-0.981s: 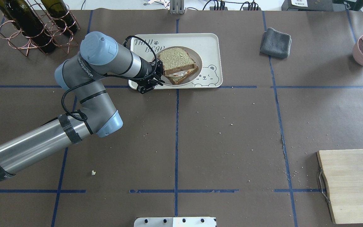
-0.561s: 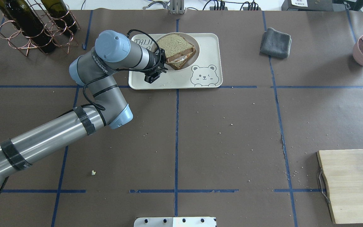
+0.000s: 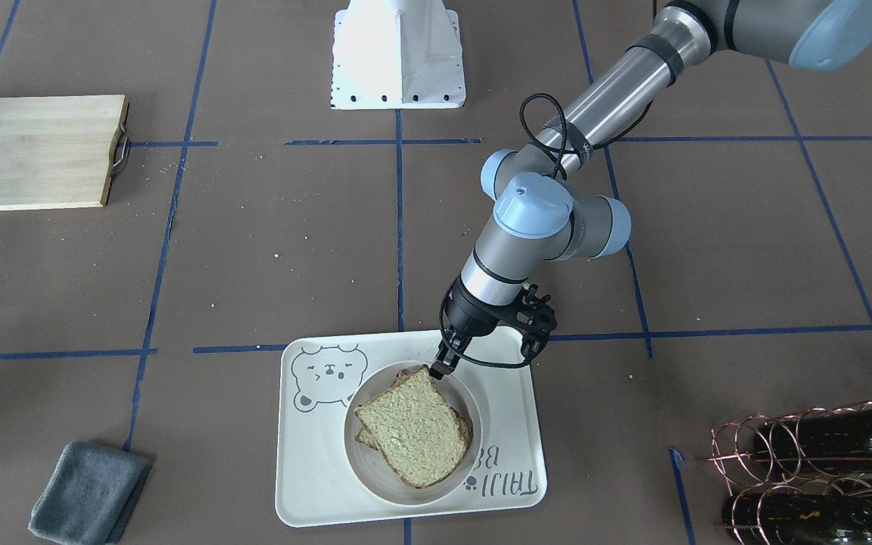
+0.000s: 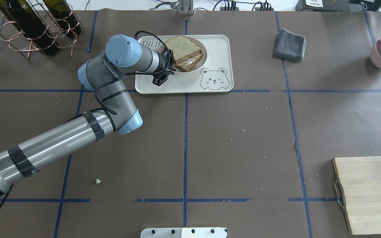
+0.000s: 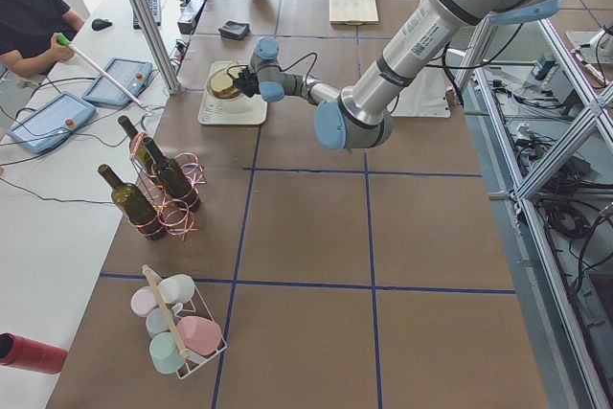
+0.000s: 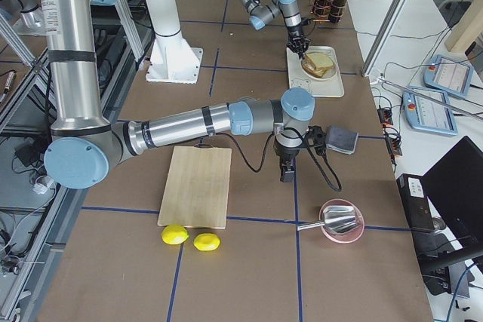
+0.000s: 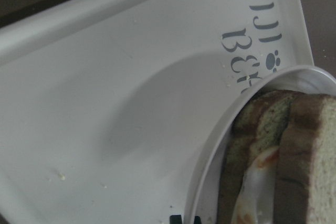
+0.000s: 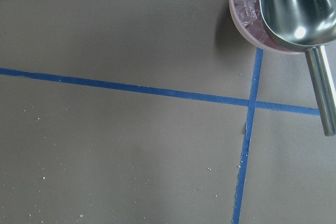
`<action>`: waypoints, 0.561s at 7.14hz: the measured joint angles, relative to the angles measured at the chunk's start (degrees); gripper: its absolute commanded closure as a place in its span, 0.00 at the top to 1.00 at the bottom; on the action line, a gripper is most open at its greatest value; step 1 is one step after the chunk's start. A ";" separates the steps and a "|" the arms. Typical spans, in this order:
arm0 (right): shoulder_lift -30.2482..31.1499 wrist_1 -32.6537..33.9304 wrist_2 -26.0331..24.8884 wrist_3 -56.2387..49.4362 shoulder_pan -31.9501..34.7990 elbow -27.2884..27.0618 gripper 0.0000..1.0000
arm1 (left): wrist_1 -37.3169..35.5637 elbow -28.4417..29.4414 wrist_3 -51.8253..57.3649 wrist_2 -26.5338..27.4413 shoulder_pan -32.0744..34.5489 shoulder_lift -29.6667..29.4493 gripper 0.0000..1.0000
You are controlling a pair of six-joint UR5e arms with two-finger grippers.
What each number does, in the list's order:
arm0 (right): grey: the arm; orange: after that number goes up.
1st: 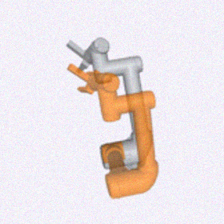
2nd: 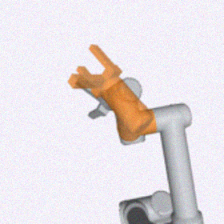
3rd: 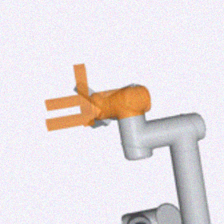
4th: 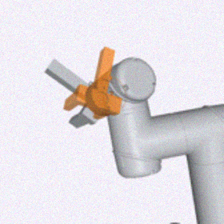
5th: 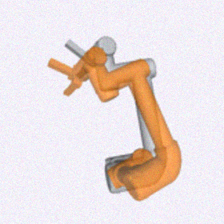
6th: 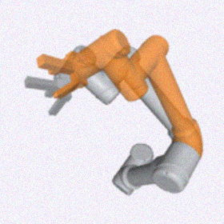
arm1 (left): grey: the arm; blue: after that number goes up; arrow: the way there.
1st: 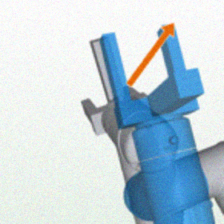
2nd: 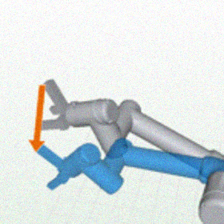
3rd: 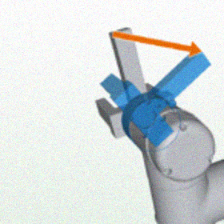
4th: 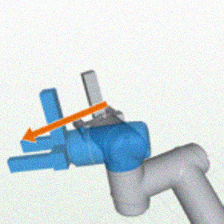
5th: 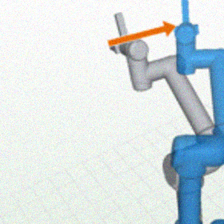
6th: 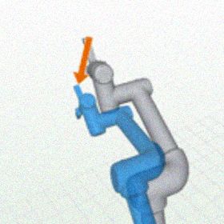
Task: Make sandwich and place on tray
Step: 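Open left gripper and pull the left arm back from the tray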
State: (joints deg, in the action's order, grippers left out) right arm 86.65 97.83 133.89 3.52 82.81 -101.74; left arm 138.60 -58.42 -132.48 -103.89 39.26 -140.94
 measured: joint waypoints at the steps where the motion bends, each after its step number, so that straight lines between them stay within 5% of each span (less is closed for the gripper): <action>1: -0.06 -0.01 0.03 0.04 0.03 -0.02 1.00 | -0.03 -0.31 1.77 0.13 -0.06 0.28 1.00; 4: -0.51 0.04 -0.02 0.02 0.07 0.04 1.00 | -0.93 -10.22 14.40 0.10 -0.09 8.25 1.00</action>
State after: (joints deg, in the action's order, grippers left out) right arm 86.14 97.88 133.87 3.55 82.88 -101.70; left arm 137.67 -68.64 -118.08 -103.79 39.16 -132.69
